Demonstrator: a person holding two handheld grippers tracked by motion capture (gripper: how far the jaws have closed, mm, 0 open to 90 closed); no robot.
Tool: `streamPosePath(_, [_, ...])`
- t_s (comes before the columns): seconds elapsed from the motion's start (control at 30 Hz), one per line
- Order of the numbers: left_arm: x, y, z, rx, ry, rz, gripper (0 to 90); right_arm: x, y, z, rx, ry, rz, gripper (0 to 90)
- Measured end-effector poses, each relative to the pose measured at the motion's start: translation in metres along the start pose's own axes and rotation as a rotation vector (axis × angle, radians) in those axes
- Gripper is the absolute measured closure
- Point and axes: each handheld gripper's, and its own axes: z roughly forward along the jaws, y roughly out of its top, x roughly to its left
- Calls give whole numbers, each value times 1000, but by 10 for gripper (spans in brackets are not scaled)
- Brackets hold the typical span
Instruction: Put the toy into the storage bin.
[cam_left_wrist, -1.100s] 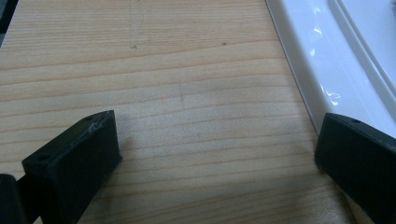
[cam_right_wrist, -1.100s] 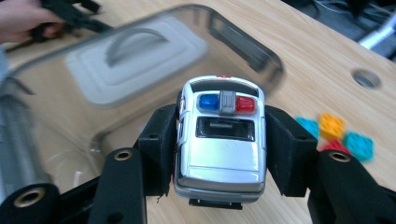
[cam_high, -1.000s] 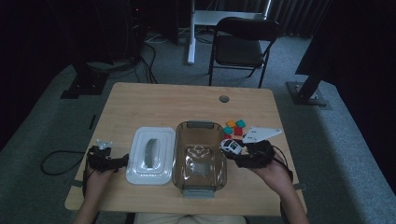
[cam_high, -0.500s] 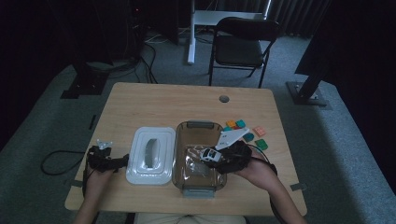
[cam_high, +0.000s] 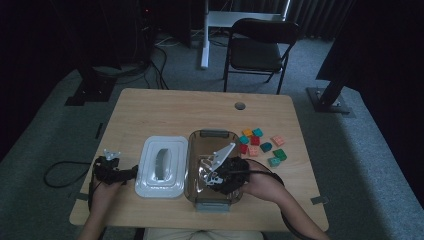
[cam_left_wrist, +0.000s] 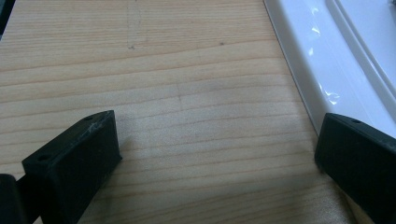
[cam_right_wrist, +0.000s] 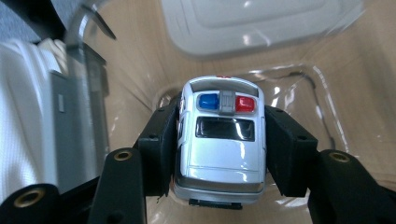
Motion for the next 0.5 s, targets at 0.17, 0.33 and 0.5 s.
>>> streamPosePath(0.17, [0, 0, 0, 0, -3, 5, 4, -4, 8, 15, 88, 23, -15, 480])
streamPosePath(0.33, [0, 0, 0, 0, -6, 8, 4, -4, 16, 25, 152, 37, -28, 480])
streamPosePath(0.5, [0, 0, 0, 0, -8, 9, 5, -3, 20, 34, 191, 44, -42, 480])
